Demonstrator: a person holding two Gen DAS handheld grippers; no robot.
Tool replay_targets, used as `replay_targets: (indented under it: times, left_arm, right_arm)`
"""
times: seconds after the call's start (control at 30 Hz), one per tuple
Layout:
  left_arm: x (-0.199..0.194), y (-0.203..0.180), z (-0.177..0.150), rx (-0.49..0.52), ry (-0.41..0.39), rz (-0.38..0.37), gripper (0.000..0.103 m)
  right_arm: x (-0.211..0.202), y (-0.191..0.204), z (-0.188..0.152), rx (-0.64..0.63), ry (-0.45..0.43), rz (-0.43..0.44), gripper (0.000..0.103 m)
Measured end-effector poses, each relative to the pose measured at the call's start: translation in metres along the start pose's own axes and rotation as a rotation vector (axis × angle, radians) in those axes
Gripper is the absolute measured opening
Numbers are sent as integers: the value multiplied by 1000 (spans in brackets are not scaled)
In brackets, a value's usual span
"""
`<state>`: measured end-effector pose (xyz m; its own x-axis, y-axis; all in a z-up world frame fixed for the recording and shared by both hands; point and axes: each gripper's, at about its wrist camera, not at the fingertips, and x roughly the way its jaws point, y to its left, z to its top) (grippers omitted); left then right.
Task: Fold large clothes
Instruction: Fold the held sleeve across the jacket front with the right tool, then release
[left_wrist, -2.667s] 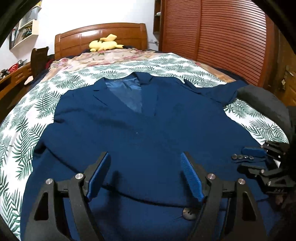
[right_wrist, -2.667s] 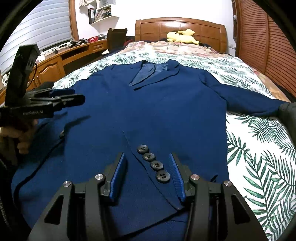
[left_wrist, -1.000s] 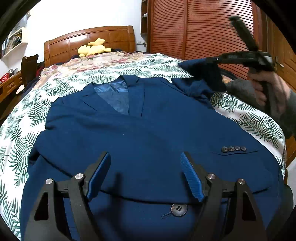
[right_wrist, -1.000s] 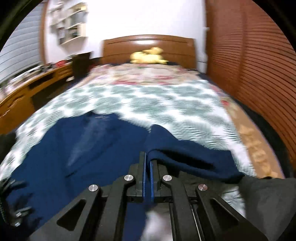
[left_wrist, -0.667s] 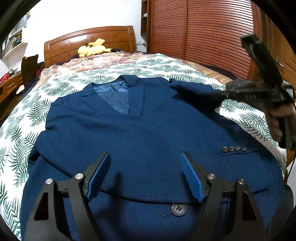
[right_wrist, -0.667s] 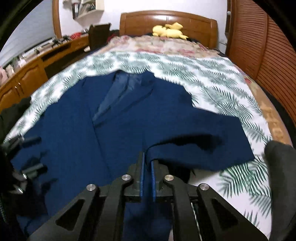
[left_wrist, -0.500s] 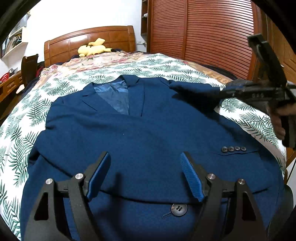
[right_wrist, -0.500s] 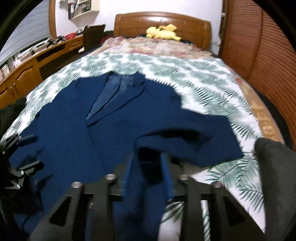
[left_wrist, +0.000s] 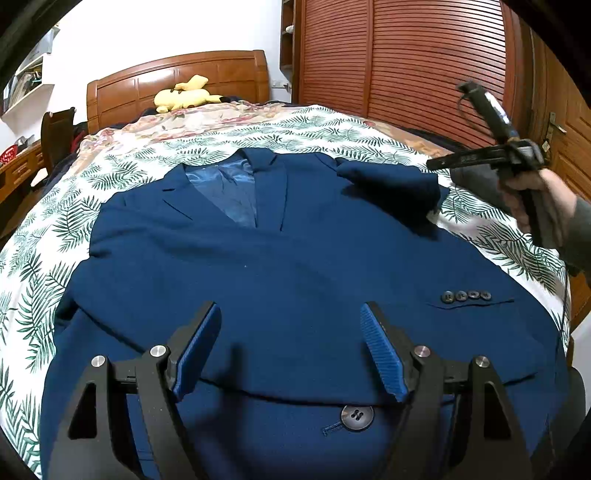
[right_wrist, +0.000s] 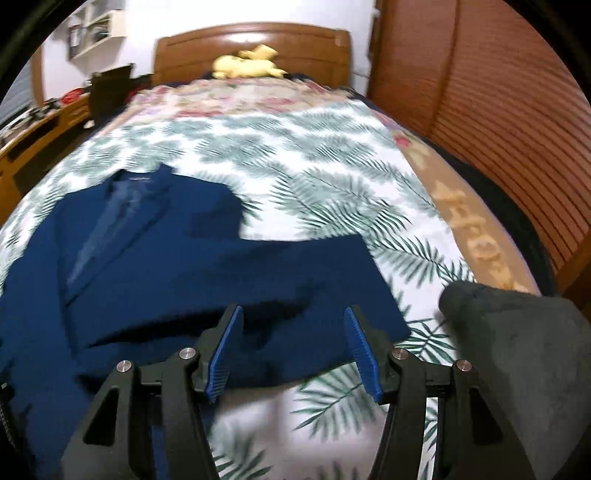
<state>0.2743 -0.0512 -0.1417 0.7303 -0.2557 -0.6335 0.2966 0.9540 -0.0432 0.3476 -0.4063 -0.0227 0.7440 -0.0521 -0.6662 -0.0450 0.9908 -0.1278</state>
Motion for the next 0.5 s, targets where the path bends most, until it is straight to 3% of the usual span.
replay_targets:
  times: [0.27,0.5]
  left_arm:
    - [1,-1,0,4,0,-4,78]
    - [1,-2,0,4,1,-3,78]
  right_arm:
    - [59,-32,9,106,101,-69,59]
    - [82,-39,6,133,156,-88,61]
